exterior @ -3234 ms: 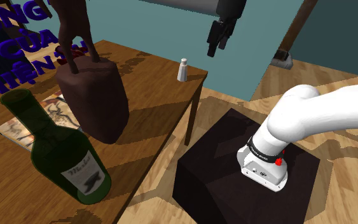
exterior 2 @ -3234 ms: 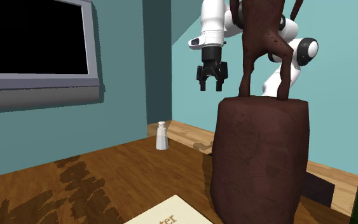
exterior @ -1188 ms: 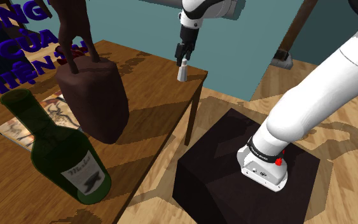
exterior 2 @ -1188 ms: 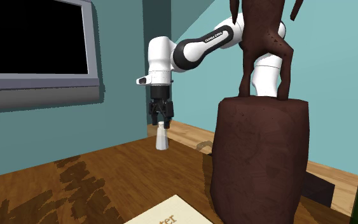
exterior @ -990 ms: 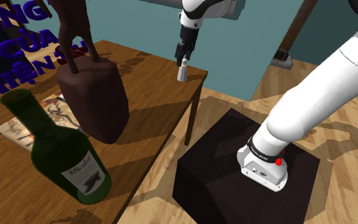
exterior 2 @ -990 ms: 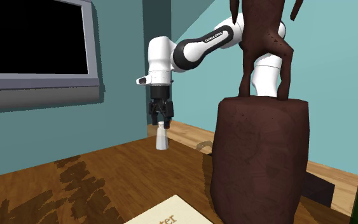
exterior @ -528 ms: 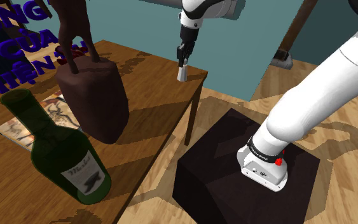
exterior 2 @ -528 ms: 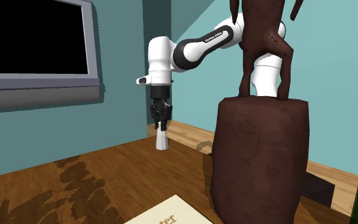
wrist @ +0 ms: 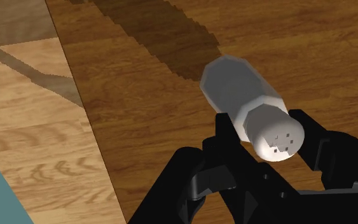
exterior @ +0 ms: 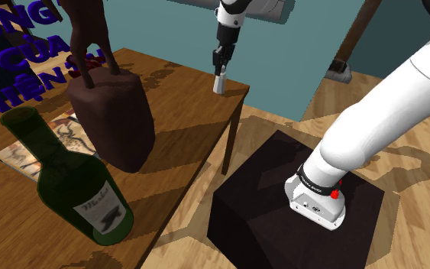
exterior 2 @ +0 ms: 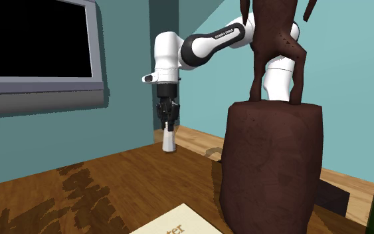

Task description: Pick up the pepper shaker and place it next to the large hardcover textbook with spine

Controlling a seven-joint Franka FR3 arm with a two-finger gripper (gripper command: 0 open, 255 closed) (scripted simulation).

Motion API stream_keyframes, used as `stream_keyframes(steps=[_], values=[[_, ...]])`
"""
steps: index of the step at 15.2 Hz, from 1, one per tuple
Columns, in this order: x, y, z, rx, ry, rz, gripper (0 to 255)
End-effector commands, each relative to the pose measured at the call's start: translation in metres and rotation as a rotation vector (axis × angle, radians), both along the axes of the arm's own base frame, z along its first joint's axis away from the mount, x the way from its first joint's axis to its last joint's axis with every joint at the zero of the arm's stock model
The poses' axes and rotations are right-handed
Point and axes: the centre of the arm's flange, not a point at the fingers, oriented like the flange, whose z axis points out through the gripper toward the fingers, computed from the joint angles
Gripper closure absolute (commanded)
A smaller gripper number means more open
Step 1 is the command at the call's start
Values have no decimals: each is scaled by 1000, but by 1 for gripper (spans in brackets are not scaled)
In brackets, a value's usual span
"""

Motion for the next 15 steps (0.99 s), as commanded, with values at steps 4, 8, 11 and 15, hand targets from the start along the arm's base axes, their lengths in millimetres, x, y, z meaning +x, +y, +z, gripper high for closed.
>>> stream_keyframes(steps=[4,8,11,15], values=[[0,0,26,0,0,0,255],[0,0,47,0,0,0,255],[0,0,63,0,0,0,255],[0,0,84,0,0,0,255]])
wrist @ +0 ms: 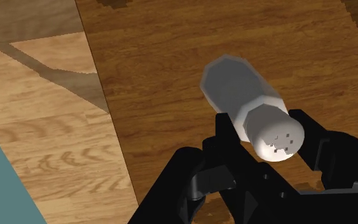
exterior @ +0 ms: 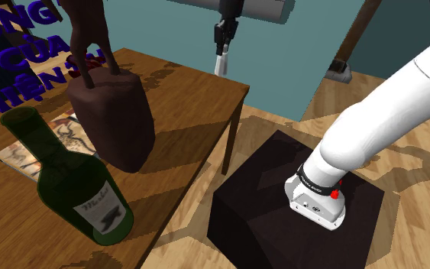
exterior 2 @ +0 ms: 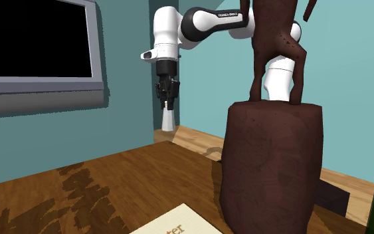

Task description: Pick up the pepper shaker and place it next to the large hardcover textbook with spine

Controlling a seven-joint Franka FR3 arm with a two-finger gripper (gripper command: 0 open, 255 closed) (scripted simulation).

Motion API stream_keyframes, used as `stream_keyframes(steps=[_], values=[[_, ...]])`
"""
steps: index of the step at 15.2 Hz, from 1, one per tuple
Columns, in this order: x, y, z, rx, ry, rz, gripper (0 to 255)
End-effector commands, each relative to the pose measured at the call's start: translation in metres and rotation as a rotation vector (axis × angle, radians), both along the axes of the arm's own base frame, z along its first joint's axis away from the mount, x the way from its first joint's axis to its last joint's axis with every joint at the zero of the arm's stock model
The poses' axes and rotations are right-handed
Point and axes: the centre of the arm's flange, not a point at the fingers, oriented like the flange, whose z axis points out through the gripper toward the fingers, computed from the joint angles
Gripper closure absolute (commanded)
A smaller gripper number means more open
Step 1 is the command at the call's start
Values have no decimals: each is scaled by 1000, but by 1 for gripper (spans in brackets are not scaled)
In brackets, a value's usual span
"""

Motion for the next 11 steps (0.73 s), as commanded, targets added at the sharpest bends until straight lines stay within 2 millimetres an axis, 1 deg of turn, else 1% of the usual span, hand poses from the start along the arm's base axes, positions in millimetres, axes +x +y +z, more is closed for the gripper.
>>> stream_keyframes(steps=[1,11], values=[[-1,0,10,0,0,0,255],[-1,0,63,0,0,0,255]])
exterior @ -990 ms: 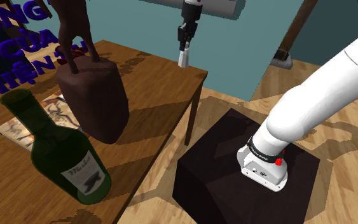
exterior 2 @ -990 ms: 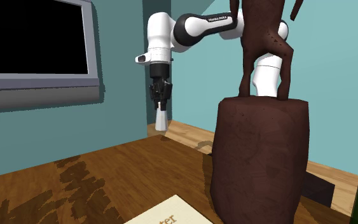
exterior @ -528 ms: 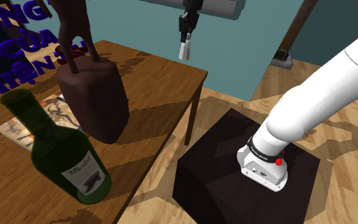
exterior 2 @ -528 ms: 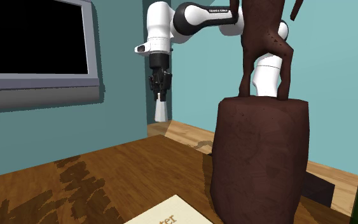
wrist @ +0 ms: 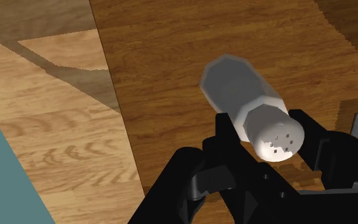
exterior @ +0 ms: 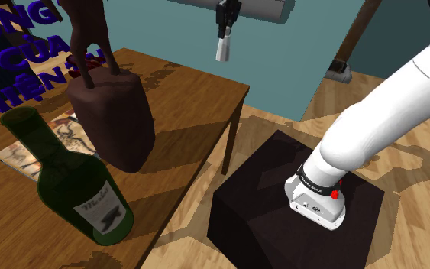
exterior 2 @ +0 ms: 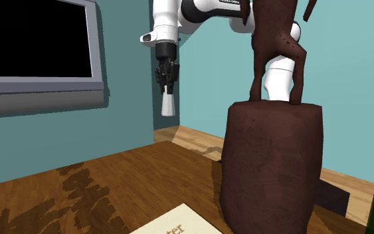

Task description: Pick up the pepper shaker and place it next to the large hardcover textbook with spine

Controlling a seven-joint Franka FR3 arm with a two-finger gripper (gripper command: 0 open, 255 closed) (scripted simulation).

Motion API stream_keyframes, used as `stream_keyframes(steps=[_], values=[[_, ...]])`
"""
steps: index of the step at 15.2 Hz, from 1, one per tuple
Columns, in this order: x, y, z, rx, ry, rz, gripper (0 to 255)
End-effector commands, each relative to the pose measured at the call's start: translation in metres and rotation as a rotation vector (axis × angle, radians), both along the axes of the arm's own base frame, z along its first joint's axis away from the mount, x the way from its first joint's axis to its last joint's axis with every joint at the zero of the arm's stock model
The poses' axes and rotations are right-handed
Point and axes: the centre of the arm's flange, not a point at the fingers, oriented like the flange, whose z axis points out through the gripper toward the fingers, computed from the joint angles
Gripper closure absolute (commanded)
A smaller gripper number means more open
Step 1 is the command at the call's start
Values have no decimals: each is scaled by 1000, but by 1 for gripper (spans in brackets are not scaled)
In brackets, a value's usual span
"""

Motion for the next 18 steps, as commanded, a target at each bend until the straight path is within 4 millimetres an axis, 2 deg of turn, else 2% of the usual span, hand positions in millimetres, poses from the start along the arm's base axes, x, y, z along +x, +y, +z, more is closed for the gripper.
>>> stream_keyframes(steps=[1,4,18], values=[[0,0,10,0,0,0,255],[0,0,22,0,0,0,255],[74,169,23,0,0,0,255]])
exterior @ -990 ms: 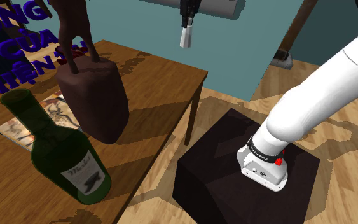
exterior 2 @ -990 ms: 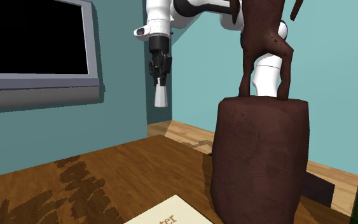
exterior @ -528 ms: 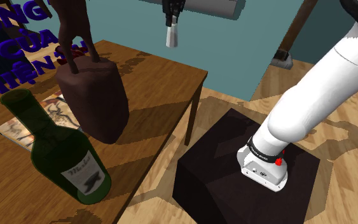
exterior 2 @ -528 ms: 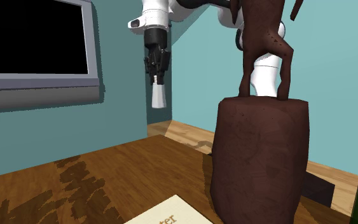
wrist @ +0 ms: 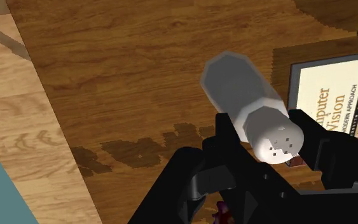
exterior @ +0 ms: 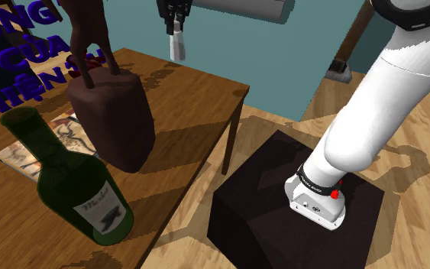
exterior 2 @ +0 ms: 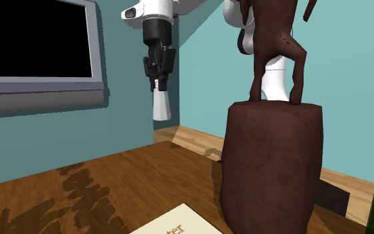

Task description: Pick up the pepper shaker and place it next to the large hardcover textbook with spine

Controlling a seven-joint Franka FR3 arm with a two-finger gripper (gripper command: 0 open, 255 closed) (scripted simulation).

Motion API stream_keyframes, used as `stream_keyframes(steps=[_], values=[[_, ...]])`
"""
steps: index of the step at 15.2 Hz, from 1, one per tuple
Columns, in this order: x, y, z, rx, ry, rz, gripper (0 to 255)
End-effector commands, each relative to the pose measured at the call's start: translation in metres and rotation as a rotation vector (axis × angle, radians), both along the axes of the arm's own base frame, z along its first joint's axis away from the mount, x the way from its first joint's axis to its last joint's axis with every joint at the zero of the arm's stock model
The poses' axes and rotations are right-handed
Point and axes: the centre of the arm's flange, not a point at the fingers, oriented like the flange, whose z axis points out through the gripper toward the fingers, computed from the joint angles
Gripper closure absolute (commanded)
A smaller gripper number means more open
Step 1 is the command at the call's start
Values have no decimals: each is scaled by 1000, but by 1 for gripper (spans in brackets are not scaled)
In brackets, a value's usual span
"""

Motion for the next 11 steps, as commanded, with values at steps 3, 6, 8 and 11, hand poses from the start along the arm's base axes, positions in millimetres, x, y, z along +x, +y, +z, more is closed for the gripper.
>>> stream_keyframes(steps=[3,6,8,11], values=[[21,49,2,1,0,-1,255],[37,85,2,1,0,-1,255],[47,107,-3,1,0,-1,255],[47,107,-19,1,0,-1,255]])
